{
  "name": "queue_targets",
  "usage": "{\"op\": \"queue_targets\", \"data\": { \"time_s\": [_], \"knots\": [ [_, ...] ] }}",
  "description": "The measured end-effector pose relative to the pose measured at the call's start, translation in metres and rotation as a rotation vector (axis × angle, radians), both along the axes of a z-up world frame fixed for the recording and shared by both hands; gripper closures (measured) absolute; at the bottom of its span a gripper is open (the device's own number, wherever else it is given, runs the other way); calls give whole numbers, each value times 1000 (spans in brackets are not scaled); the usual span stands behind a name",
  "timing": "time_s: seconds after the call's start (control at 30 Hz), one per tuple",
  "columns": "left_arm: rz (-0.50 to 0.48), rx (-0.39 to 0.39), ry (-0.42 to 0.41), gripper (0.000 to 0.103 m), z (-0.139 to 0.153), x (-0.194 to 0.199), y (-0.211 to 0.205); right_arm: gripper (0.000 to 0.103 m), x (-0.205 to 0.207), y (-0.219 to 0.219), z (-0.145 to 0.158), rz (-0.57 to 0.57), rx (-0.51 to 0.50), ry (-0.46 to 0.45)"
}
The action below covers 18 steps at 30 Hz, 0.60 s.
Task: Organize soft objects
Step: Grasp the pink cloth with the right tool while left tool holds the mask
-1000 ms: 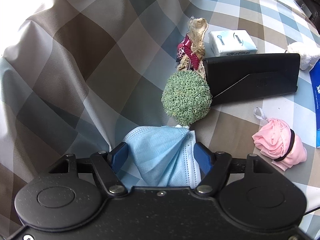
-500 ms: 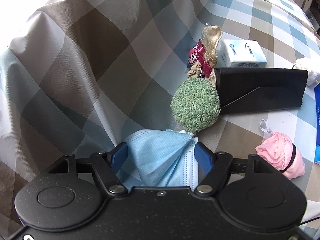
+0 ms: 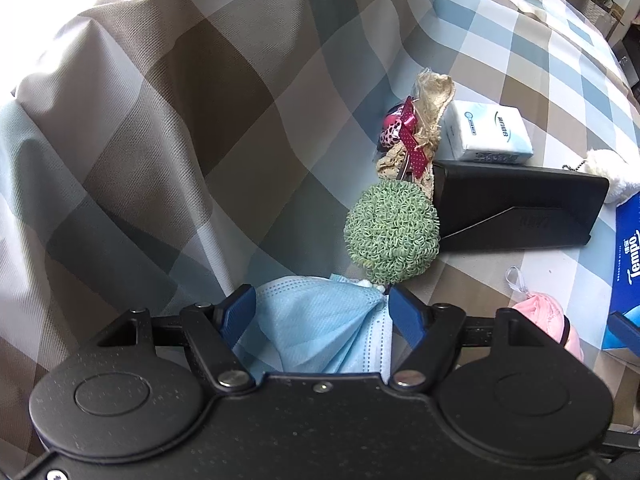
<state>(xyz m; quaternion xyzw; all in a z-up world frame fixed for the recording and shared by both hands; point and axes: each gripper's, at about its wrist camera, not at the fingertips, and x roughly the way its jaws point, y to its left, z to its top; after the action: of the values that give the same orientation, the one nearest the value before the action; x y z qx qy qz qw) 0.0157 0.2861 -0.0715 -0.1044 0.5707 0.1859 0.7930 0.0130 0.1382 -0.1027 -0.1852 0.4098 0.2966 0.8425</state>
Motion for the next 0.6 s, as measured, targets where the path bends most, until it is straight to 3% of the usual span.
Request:
{"op": "queue_targets", "data": {
  "time_s": [0.13, 0.23, 0.3, 0.37, 0.6],
  "knots": [
    [-10, 8, 6, 33, 0, -1, -1, 33, 1, 9, -13, 19, -36, 23],
    [-44, 27, 16, 33, 1, -1, -4, 55, 2, 13, -22, 22, -65, 68],
    [-63, 37, 13, 33, 1, -2, -6, 58, 0, 13, -23, 17, -62, 72],
    [-83, 52, 21, 33, 1, -2, -8, 74, -1, 12, -20, 17, -60, 72],
    [-110, 67, 56, 33, -6, -6, -17, 75, 3, -9, 11, -62, 53, 62]
  ]
}}
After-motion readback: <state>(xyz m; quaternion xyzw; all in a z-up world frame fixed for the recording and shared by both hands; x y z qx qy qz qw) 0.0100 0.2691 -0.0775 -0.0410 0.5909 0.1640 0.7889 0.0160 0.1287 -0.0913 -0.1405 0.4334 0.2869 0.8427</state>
